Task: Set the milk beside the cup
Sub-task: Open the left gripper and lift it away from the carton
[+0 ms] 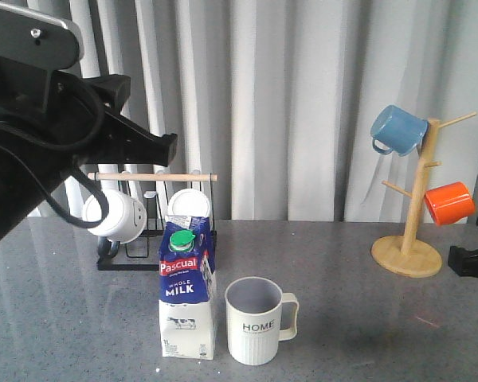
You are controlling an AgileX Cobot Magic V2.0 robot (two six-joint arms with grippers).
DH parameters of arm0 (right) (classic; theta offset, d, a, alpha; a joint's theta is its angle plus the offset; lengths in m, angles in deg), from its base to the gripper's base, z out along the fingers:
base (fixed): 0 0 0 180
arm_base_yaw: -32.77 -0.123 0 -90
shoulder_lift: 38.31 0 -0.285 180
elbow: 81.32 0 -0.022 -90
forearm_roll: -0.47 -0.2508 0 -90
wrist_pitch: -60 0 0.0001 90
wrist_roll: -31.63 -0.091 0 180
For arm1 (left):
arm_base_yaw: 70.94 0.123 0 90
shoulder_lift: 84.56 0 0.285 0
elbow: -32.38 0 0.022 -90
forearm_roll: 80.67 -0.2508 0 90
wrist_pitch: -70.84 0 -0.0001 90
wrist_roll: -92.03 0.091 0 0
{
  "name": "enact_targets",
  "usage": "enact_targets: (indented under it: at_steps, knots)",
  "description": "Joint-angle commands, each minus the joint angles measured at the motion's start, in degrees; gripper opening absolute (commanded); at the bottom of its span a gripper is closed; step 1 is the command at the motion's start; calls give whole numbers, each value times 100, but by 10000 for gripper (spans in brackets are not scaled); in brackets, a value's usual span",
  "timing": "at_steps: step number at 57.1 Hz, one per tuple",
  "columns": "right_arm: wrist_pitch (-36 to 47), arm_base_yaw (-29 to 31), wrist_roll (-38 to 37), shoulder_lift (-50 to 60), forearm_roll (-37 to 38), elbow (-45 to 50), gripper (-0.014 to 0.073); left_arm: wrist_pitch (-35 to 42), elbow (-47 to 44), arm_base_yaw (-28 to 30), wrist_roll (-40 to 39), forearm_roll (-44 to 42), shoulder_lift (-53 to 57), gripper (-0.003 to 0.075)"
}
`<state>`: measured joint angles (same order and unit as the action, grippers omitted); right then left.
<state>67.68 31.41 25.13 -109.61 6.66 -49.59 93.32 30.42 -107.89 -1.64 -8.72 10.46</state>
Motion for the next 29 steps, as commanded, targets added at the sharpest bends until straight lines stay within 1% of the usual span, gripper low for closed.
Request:
enact_targets:
  at_steps: [1,3,7,14,16,20,24,29]
  knots:
    - [412,-15,20,67,3,-182,-8,-121,159,-78,-476,-125,136,-6]
    - [421,-15,20,67,3,-182,-8,-113,151,-84,-869,-337,150,-6]
    - [421,-15,20,67,3,-182,-8,-156,86,-95,-1806,-1120,187,-6]
    - [428,-15,20,67,3,-182,-8,-98,-431,-17,-4086,-3295,446,-6]
    - [428,-15,20,67,3,-182,-8,-98,-658,72,-4899,-3943,551,-6]
    - [428,-15,20,67,3,-182,-8,-205,-1083,312,-6068,-4851,812,-6]
    - [421,-15,20,67,3,-182,-8,-445,-1555,623,-7009,-5450,1137,-6]
    - [421,-15,20,67,3,-182,-8,-770,-2200,1056,-7876,-5965,1614,-6]
